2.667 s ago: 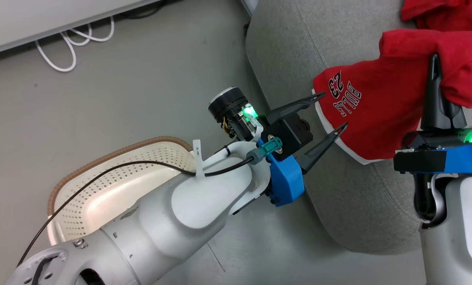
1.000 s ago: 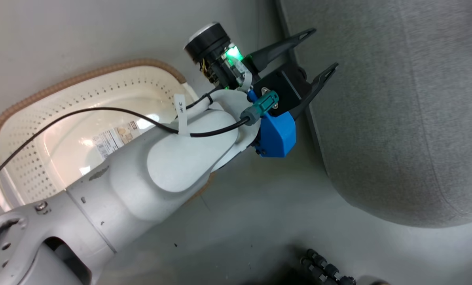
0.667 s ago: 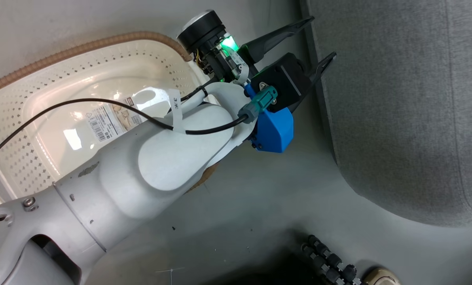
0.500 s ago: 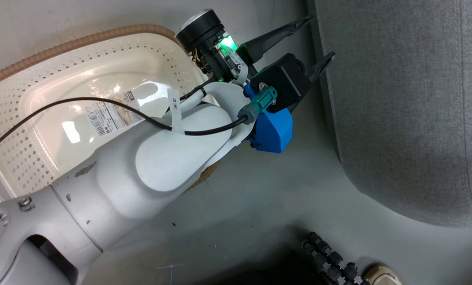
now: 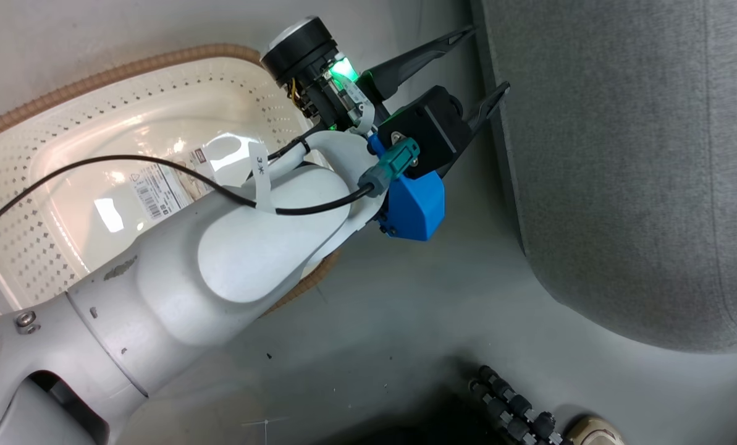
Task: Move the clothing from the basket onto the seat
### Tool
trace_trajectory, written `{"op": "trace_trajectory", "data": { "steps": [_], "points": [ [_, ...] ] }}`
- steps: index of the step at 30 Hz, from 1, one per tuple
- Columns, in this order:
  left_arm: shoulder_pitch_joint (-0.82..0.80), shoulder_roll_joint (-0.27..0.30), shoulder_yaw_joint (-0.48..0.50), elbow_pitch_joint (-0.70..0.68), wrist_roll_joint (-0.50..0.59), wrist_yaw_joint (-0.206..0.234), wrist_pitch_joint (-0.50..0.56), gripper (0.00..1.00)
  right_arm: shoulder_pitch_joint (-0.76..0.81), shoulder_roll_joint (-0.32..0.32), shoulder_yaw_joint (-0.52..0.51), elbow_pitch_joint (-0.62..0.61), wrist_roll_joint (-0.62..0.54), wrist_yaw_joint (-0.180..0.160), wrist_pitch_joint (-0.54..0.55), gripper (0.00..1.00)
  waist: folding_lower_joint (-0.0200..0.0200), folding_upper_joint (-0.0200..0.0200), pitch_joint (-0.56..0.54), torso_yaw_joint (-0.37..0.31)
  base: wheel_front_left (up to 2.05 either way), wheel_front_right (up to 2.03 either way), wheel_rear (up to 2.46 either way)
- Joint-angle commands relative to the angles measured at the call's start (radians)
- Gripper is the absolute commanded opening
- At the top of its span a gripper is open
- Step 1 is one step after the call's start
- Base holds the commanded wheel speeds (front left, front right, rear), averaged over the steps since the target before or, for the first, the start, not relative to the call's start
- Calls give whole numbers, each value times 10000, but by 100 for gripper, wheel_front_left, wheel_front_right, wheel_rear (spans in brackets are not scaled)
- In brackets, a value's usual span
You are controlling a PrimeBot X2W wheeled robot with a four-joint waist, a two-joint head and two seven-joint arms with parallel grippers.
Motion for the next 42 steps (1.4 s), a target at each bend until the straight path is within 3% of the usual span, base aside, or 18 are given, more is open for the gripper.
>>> {"op": "trace_trajectory", "data": {
  "steps": [1,10,20,28,42],
  "points": [
    [100,15,15,-16,-56,54,-93,100,289,121,-72,-182,-60,-7,3,100,-1,-1,-187,-38,0,0,0],
    [617,-256,229,377,-393,135,-928,100,2007,565,25,-1364,-168,-7,3,100,-1,-1,-1488,92,0,0,0],
    [2093,-392,1860,561,-898,798,-1619,100,3226,503,1720,-3184,-157,-7,4,100,-1,-1,-3782,710,0,0,0],
    [4119,-36,4549,-695,13,1174,-1599,100,3829,664,3408,-4038,-303,-7,5,100,-1,-1,-5353,1599,0,0,0],
    [7766,-337,8475,-1582,1478,704,-1602,100,4716,1291,5852,-3916,-422,-7,4,100,-1,-1,-7534,3088,0,0,0]
  ]
}}
